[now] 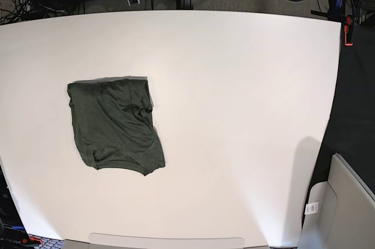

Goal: Fold the T-shirt properly

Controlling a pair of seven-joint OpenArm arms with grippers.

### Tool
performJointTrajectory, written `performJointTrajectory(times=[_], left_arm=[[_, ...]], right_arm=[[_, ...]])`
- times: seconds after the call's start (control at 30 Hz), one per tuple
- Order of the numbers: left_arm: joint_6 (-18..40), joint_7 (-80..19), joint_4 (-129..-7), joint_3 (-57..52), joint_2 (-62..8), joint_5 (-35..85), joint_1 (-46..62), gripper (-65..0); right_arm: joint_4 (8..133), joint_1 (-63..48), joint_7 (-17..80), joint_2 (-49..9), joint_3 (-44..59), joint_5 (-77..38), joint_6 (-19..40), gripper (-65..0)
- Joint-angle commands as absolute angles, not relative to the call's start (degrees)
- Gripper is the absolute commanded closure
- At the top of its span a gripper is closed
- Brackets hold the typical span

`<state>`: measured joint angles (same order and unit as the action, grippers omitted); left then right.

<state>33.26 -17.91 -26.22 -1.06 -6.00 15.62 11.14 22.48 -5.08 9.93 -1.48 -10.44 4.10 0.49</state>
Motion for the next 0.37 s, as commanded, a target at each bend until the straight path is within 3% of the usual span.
performJointTrajectory(times=[0.0,0.33], left_arm=[[33.9,-18.0,-26.3,-0.9,-6.1,15.8,11.7,-7.0],[33.9,-17.8,-26.3,-1.0,-4.2,15.9,11.5,-7.0]], right_arm=[[22.7,-5.1,9.4,-0.7,-10.6,4.4,0.0,-7.8],[22.7,-5.0,9.4,1.8,-10.7,4.7,-0.2,-7.8]])
